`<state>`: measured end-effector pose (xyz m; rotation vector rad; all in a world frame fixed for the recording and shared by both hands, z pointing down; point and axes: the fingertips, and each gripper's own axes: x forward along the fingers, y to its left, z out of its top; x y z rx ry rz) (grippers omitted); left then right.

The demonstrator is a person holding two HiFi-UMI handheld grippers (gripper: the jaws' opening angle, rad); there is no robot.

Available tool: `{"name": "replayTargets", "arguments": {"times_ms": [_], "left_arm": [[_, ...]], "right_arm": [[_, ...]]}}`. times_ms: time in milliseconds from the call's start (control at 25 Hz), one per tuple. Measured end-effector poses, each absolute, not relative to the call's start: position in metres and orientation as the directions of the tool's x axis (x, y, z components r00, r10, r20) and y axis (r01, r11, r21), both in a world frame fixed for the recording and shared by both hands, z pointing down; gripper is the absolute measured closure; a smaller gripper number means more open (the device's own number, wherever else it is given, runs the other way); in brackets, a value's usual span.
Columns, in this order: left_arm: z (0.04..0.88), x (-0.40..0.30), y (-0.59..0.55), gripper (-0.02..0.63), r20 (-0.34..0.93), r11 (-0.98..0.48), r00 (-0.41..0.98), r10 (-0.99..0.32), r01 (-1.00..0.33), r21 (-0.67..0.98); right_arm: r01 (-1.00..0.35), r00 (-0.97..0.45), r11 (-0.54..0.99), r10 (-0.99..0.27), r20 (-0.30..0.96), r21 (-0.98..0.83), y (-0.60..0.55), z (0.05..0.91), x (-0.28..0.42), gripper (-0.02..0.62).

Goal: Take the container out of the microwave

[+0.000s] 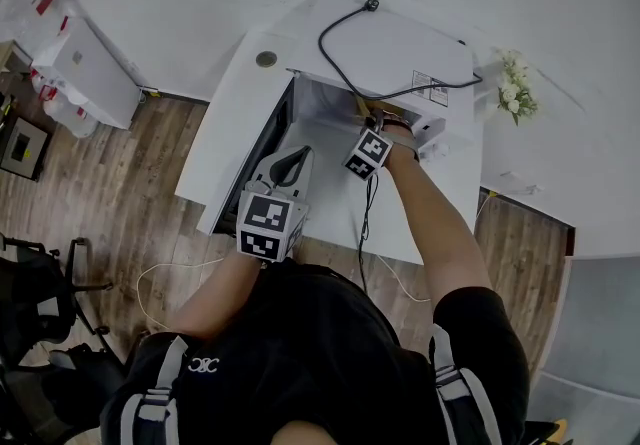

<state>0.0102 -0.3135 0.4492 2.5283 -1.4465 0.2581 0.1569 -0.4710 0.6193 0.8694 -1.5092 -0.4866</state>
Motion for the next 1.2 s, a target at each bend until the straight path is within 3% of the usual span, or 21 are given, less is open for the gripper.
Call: {"name": "replayTargets", "arguments": {"times_ms": [520,1200], "left_arm": [[0.449,0.008,-0.301,0.592,0.252,-0.475,0.487,-0.836,-0.873,0.11],[0.453,0.012,-0.292,0.593,0.258,-0.472,0.486,-0.835,-0.874,0.119]], "right_arm": [[-0.221,-0.063,0.639,-0.764,0.643,0.737,-0.433,0.601,0.135,0.572],[-0.271,-0.196,0.828,-0.547,0.814,0.491,-0.362,0.609,0.125,0.577]]}}
